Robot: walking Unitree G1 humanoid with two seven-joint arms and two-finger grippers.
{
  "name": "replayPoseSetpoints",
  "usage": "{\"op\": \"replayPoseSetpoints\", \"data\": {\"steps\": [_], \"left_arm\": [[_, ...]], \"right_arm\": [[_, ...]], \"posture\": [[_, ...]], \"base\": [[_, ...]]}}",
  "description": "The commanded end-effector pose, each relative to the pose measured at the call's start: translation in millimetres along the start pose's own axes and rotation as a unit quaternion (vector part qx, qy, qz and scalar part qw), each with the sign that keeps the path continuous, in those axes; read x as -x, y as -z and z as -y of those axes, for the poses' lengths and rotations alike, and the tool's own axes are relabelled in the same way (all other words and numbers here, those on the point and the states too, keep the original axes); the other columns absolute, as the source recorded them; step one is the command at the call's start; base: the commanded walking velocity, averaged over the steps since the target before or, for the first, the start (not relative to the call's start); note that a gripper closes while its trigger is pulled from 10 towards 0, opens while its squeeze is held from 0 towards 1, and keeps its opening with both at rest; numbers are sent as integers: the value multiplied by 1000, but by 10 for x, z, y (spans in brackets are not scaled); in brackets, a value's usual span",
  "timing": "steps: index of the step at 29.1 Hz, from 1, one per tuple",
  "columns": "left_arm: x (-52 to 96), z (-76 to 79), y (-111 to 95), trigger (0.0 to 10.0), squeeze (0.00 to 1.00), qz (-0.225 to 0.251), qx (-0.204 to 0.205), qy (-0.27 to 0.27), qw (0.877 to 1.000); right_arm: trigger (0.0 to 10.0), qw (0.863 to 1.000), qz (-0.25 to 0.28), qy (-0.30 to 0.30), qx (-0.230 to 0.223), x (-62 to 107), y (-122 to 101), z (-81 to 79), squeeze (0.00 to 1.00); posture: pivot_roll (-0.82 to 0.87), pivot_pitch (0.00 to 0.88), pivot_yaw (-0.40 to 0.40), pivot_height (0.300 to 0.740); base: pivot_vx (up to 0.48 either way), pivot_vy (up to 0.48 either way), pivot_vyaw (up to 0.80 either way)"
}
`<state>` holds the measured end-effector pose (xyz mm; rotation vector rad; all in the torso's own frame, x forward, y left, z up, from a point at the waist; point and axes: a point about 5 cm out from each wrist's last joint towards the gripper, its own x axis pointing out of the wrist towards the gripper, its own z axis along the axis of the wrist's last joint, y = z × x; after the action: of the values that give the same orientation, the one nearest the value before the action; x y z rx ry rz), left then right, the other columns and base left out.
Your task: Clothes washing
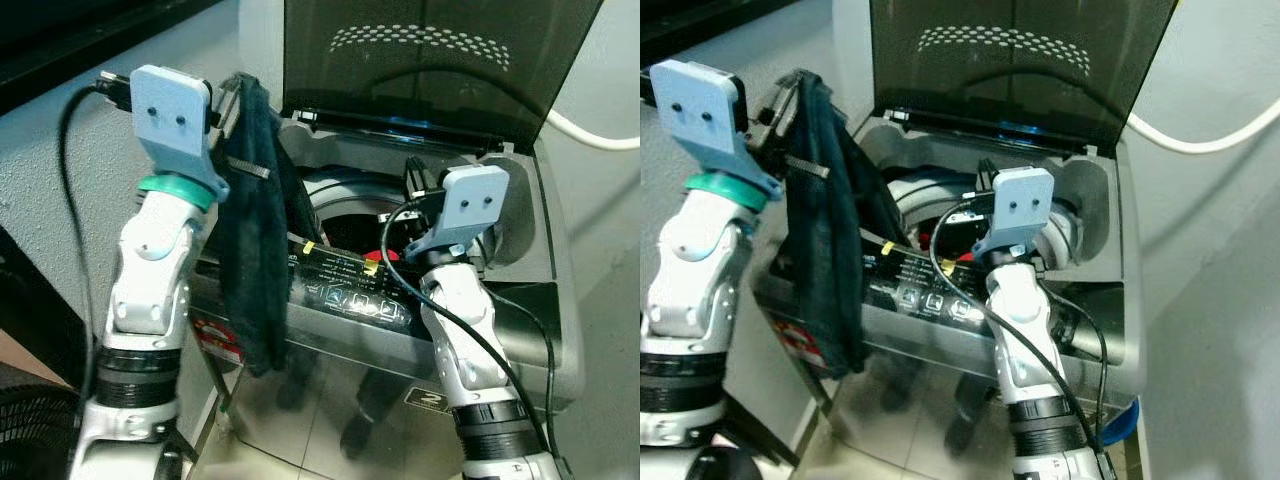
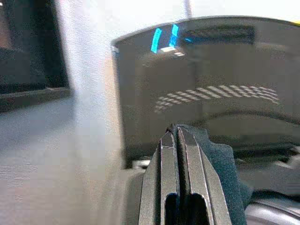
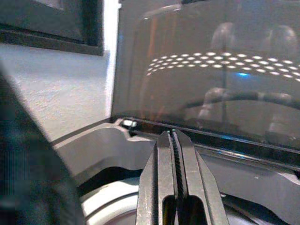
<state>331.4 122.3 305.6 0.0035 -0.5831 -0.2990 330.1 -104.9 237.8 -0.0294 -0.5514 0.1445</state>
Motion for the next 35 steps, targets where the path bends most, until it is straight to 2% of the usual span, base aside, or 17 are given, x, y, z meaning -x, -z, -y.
{"op": "replayPoseSetpoints", "data": {"steps": [1, 3, 6, 7, 10, 12, 18, 25, 28, 30, 35], "left_arm": [[-5, 29, 16, 10000, 0, -5, 8, 9, 1000], [26, 164, 116, 10000, 0, -18, -5, 32, 999], [59, 192, 149, 10000, 0, -18, -17, 33, 999], [79, 169, 153, 10000, 0, -16, -20, 28, 999], [98, 142, 159, 10000, 0, -16, -24, 22, 999], [172, 77, 177, 10000, 0, -22, -31, 8, 999], [238, -2, 181, 10000, 0, -30, -33, -8, 999], [266, -44, 170, 10000, 0, -37, -38, -15, 999], [306, 19, 194, 10000, 0, -46, -28, -1, 999], [273, 53, 234, 10000, 0, -49, -39, 16, 998], [180, 101, 256, 10000, 0, -42, -41, 29, 998]], "right_arm": [[10000, 1000, -1, -2, -3, 1, -4, -13, 0], [10000, 1000, -2, -15, -4, -4, 4, -57, 0], [10000, 1000, 1, -29, 1, -19, -7, -83, 0], [10000, 999, 4, -33, 4, -35, -24, -79, 0], [10000, 999, 7, -36, 7, -55, -39, -67, 0], [10000, 999, 14, -48, 14, -122, -77, -55, 0], [10000, 998, 17, -61, 13, -189, -86, -101, 0], [10000, 997, 5, -71, -2, -165, -31, -144, 0], [10000, 997, 0, -78, 12, -65, -1, -75, 0], [10000, 998, -7, -55, 23, -78, 13, -3, 0], [10000, 999, 5, -43, 19, -84, -62, -29, 0]], "posture": [[134, 0, 20, 740], [136, 0, -6, 740], [139, 0, -24, 740], [146, 0, -47, 740], [147, 0, -52, 740], [163, 0, -86, 740], [187, 0, -103, 740], [194, 0, -100, 740], [167, 0, -67, 740], [137, 0, -62, 740], [125, 0, -58, 740]], "base": [[0, 0, 0], [0, 0, 0], [0, 0, 0], [0, 0, 0], [0, 0, 0], [0, 0, 0], [0, 0, 0], [0, 0, 0], [0, 0, 0], [0, 0, 0], [0, 0, 0]]}}
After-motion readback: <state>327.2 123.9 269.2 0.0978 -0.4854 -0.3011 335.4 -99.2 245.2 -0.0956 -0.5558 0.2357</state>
